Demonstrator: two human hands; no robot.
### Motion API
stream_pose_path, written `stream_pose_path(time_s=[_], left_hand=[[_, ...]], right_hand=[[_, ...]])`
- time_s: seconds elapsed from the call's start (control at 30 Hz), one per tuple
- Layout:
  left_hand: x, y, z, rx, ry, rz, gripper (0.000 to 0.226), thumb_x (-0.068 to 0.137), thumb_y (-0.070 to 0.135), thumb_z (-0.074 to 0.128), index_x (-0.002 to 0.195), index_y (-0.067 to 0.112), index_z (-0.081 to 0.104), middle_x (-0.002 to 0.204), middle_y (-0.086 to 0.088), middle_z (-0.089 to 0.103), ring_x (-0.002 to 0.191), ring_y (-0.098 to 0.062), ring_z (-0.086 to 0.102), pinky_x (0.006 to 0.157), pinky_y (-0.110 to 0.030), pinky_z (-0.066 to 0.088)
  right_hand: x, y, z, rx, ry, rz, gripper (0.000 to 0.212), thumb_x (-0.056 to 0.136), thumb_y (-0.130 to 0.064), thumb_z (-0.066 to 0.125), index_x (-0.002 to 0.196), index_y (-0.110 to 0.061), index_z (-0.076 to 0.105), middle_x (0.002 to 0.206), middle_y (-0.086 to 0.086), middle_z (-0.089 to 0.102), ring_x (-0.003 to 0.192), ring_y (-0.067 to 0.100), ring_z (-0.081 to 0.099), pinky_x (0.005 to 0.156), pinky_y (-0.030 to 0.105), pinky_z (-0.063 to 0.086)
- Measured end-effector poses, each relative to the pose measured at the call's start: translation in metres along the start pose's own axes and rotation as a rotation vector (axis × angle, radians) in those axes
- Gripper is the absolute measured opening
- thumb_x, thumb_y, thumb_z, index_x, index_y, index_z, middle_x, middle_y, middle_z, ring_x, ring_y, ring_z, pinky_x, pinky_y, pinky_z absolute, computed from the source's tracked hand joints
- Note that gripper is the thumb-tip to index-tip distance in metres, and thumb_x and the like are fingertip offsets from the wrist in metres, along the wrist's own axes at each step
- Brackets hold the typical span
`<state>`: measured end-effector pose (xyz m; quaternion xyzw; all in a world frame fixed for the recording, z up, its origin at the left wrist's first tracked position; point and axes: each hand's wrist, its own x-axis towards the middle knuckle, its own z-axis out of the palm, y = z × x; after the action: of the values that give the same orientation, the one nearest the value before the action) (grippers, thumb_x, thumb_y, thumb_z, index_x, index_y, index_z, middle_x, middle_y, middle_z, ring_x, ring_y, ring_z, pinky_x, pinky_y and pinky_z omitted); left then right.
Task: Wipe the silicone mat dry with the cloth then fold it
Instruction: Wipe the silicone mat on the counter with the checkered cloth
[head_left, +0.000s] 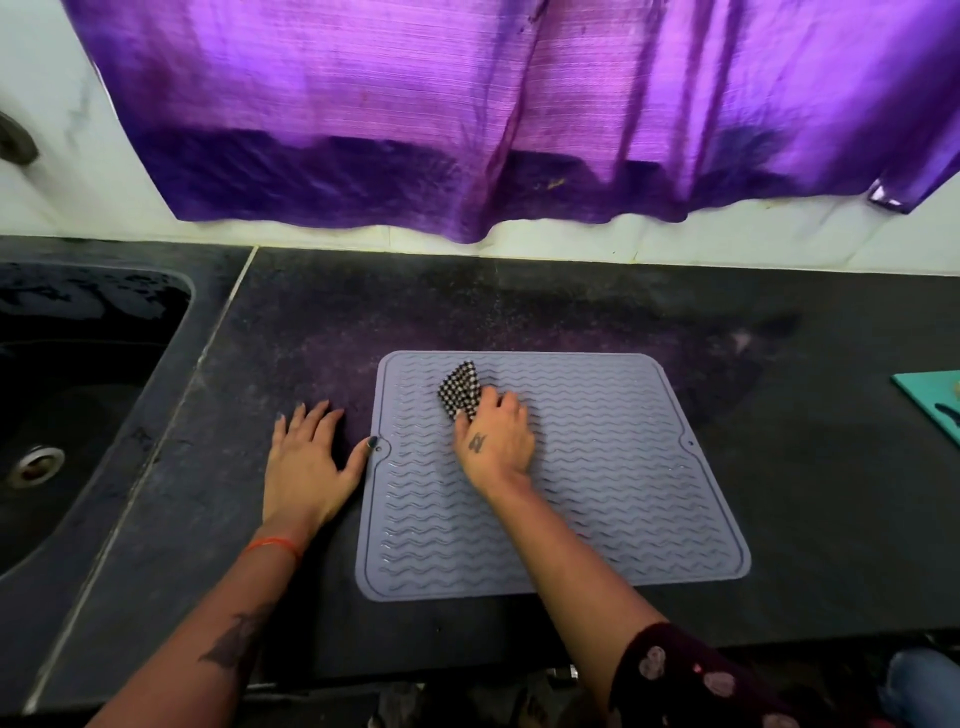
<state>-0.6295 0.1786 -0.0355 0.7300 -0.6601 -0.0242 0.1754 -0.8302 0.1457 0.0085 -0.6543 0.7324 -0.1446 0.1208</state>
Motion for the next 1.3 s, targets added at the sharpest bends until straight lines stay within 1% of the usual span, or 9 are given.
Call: stream_pose_path(time_s=[0.4,0.7,0.9,1.0,1.07,1.13,1.2,1.27,1.3], left_hand=[[0.000,0.000,0.001,0.002,-0.002,-0.002,0.084,0.079,0.069,0.022,0.129,0.009,0.053,0.141,-0.011,0.046,0.137,-0.031,0.031,0.117,-0.042,0.011],[0.000,-0.001,0.001,0.015,-0.005,0.003,0.083,0.080,0.069,0.023,0.128,0.009,0.054,0.140,-0.012,0.047,0.136,-0.031,0.033,0.117,-0.043,0.013],[-0.001,0.000,0.000,0.012,-0.010,-0.003,0.083,0.080,0.068,0.023,0.129,0.009,0.054,0.141,-0.012,0.047,0.137,-0.031,0.032,0.117,-0.042,0.012],[0.000,0.001,0.000,0.011,-0.004,-0.007,0.082,0.080,0.068,0.024,0.129,0.008,0.054,0.141,-0.012,0.047,0.137,-0.031,0.032,0.117,-0.042,0.011],[0.000,0.001,0.000,0.013,-0.005,-0.003,0.081,0.081,0.066,0.024,0.128,0.007,0.054,0.140,-0.013,0.047,0.136,-0.032,0.032,0.117,-0.042,0.012],[0.001,0.001,0.000,0.001,-0.011,-0.002,0.077,0.081,0.061,0.025,0.129,0.007,0.054,0.141,-0.014,0.046,0.137,-0.033,0.032,0.117,-0.044,0.013],[0.001,0.002,-0.001,-0.013,-0.016,-0.005,0.070,0.083,0.053,0.030,0.130,0.006,0.053,0.142,-0.014,0.045,0.137,-0.033,0.031,0.117,-0.044,0.012],[0.000,0.001,-0.002,-0.019,-0.022,-0.006,0.065,0.084,0.047,0.033,0.131,0.007,0.051,0.143,-0.014,0.044,0.138,-0.033,0.030,0.117,-0.043,0.011],[0.000,0.001,-0.002,-0.021,-0.026,-0.003,0.064,0.084,0.046,0.033,0.131,0.007,0.051,0.143,-0.014,0.043,0.138,-0.033,0.029,0.117,-0.043,0.011]], right_hand=[[0.015,0.105,-0.037,-0.044,0.167,0.292,0.043,0.092,-0.041,0.046,0.121,-0.009,0.044,0.122,0.016,0.048,0.113,0.031,0.046,0.085,0.040,0.043],[0.019,0.181,-0.068,-0.093,0.260,0.383,0.041,0.091,-0.034,0.050,0.116,-0.002,0.047,0.118,0.025,0.048,0.110,0.041,0.045,0.083,0.046,0.043],[0.020,0.203,-0.086,-0.053,0.277,0.466,0.040,0.091,-0.032,0.051,0.115,0.000,0.045,0.119,0.028,0.047,0.110,0.043,0.045,0.083,0.048,0.043],[0.013,0.180,-0.091,0.091,0.378,0.505,0.039,0.091,-0.030,0.051,0.113,0.002,0.044,0.117,0.027,0.048,0.107,0.043,0.049,0.081,0.047,0.043],[0.000,0.140,-0.084,0.246,0.375,0.455,0.035,0.092,-0.030,0.049,0.113,-0.002,0.046,0.110,0.018,0.053,0.096,0.034,0.055,0.075,0.040,0.042],[-0.019,0.092,-0.066,0.396,0.242,0.355,0.030,0.092,-0.031,0.050,0.112,-0.009,0.048,0.105,0.002,0.057,0.087,0.019,0.055,0.069,0.031,0.044],[-0.041,0.047,-0.048,0.469,0.085,0.221,0.032,0.090,-0.034,0.056,0.113,-0.012,0.050,0.100,-0.007,0.056,0.085,0.011,0.053,0.069,0.022,0.043],[-0.061,0.007,-0.029,0.481,-0.025,0.064,0.036,0.086,-0.034,0.062,0.113,-0.013,0.050,0.091,-0.006,0.055,0.080,0.010,0.053,0.059,0.012,0.037],[-0.071,-0.010,-0.020,0.468,-0.069,-0.006,0.037,0.085,-0.035,0.063,0.113,-0.015,0.049,0.093,-0.004,0.058,0.081,0.013,0.056,0.059,0.011,0.037]])
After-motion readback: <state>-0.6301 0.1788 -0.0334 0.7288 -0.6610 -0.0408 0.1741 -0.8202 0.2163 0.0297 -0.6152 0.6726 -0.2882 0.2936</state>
